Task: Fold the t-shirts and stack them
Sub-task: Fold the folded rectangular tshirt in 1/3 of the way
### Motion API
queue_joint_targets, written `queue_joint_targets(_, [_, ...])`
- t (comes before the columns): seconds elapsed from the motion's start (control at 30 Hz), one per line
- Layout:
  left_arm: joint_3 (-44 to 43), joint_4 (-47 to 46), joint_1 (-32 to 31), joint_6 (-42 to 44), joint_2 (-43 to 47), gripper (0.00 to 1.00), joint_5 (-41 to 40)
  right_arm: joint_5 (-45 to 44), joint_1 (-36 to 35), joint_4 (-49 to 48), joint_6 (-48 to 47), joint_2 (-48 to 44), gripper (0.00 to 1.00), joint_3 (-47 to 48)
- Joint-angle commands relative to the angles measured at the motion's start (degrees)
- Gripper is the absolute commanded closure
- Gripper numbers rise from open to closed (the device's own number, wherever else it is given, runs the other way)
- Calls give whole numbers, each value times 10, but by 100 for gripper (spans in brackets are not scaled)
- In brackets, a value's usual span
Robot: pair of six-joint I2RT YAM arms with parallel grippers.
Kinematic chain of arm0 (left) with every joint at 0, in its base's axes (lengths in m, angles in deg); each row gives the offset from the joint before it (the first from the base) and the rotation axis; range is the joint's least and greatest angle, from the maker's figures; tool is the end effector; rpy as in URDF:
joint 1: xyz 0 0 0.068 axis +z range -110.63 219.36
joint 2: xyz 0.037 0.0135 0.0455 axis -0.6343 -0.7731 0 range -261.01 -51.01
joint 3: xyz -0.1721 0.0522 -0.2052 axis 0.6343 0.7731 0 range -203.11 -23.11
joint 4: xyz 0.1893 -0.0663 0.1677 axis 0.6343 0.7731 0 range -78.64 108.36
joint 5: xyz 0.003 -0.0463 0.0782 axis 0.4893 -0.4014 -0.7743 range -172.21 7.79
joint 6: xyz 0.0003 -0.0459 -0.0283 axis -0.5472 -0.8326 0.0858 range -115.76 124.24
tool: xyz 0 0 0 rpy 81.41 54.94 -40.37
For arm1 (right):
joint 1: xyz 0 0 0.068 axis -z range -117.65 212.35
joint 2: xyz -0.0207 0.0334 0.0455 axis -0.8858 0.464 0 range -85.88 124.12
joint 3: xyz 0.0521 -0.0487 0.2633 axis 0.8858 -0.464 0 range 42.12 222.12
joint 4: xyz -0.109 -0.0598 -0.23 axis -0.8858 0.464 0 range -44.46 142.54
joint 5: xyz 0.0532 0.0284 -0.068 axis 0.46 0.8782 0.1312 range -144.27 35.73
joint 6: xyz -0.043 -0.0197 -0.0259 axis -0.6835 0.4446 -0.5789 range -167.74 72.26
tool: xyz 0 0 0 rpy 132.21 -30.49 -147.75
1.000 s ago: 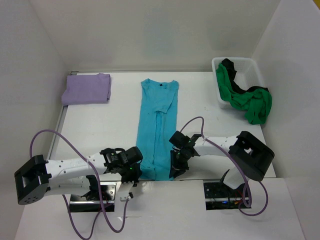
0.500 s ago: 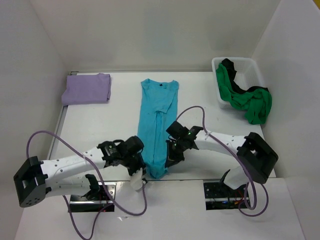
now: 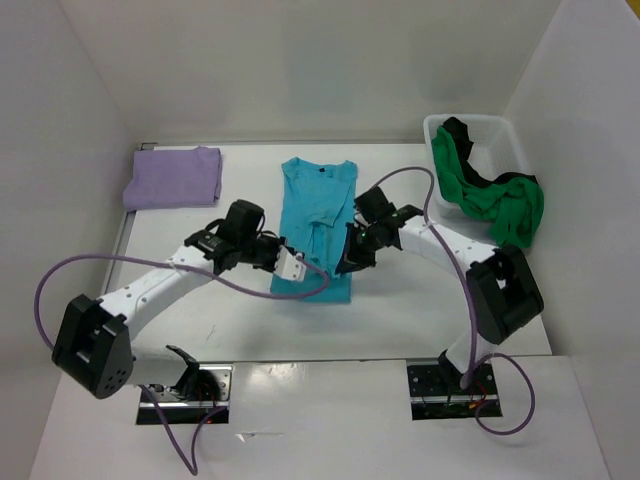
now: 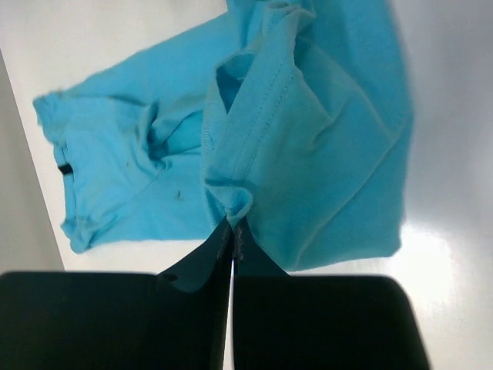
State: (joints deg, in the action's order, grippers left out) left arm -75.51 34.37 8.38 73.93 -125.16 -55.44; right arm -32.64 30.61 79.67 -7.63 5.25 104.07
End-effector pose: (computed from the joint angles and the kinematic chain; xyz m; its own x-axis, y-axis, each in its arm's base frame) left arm 0.2257 -0.1542 0.2580 0.4787 0.6893 -0.5439 0.8209 -0.1315 0.5558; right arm 0.2622 0.1776 0.2147 -0.9869 0.0937 -0.1313 0.0078 0.8408 0.5412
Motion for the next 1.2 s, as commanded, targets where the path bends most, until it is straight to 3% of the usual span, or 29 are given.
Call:
queue_joint_targets(0.0, [-32,-59,25,-31,-38,100,50,5,41,-5,-53,52,100,66])
queue_joint_targets(0.53, [-98,-236,87,-55,-233,100,37,64,138,-15,-108,231,100,217])
queue_joint_targets(0.83, [-125,-254,93,-38,-296,100,37,64,169,-10,-113,272,100,241])
queue_joint_targets(0.87, [-125,-254,93,-38,-302,100,36,71,169,-10,-113,277,97,241])
queue_joint_targets(0.97, [-125,-254,98,-38,-308,99,31,76,182,-26,-113,277,72,235])
queue_joint_targets(1.07, [-125,-254,103,-38,-314,96,24,76,197,-40,-108,283,63,235])
queue_joint_targets(1.1, [-118,-267,103,-38,-314,92,17,67,204,-40,-101,283,61,240])
queue_joint_targets(1.13, [-118,-273,103,-38,-314,78,12,67,204,-47,-101,277,60,249])
queue_joint_targets(1.17, [-111,-279,103,-38,-319,75,12,54,211,-47,-101,277,59,254])
